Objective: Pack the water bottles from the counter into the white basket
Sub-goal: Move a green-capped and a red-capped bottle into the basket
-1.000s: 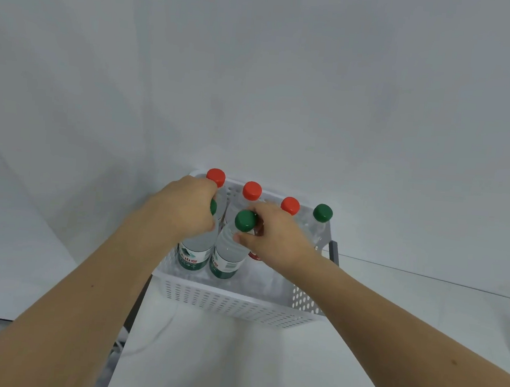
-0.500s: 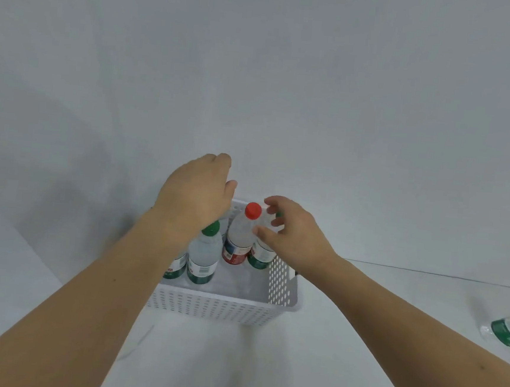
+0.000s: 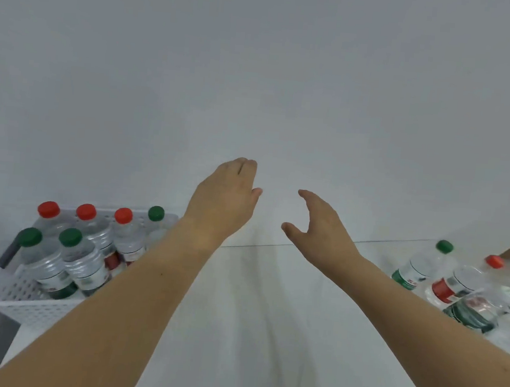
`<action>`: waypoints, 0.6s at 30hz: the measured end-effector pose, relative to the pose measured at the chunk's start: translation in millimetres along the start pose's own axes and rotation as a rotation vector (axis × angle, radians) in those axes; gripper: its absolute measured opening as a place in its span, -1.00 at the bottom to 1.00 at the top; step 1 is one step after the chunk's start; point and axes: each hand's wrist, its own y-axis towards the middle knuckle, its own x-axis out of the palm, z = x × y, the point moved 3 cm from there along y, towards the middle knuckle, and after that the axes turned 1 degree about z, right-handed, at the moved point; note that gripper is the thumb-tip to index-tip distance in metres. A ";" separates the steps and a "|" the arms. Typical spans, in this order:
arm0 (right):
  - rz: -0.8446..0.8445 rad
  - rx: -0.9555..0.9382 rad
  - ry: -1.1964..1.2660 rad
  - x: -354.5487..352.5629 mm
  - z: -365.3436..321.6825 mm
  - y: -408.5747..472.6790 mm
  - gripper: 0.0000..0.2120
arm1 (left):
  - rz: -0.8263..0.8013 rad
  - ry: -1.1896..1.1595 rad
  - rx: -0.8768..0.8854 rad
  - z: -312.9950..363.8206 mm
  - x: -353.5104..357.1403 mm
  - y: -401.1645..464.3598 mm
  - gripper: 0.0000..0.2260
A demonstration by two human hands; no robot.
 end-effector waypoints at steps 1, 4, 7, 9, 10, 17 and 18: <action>0.008 0.027 -0.004 -14.5 21.3 -4.8 -0.36 | -0.002 -0.003 0.008 22.4 7.7 4.2 -0.60; 0.017 0.084 -0.013 -58.4 85.5 -18.4 -0.35 | -0.033 0.018 0.031 89.6 28.9 16.4 -0.59; 0.031 0.104 -0.008 -97.0 133.7 -27.2 -0.36 | -0.052 0.011 0.032 141.9 42.0 32.5 -0.59; 0.031 0.114 -0.029 -118.4 160.5 -30.6 -0.37 | -0.068 -0.007 0.037 168.8 49.1 44.5 -0.60; 0.032 0.124 -0.045 -128.1 173.2 -30.4 -0.37 | -0.075 -0.014 0.037 180.4 52.9 50.7 -0.60; 0.006 0.226 -0.056 -180.4 273.6 -32.7 -0.41 | -0.176 -0.122 0.019 269.8 104.8 73.9 -0.55; -0.021 0.253 -0.061 -187.2 291.8 -32.6 -0.41 | -0.207 -0.132 0.018 284.2 114.9 77.0 -0.55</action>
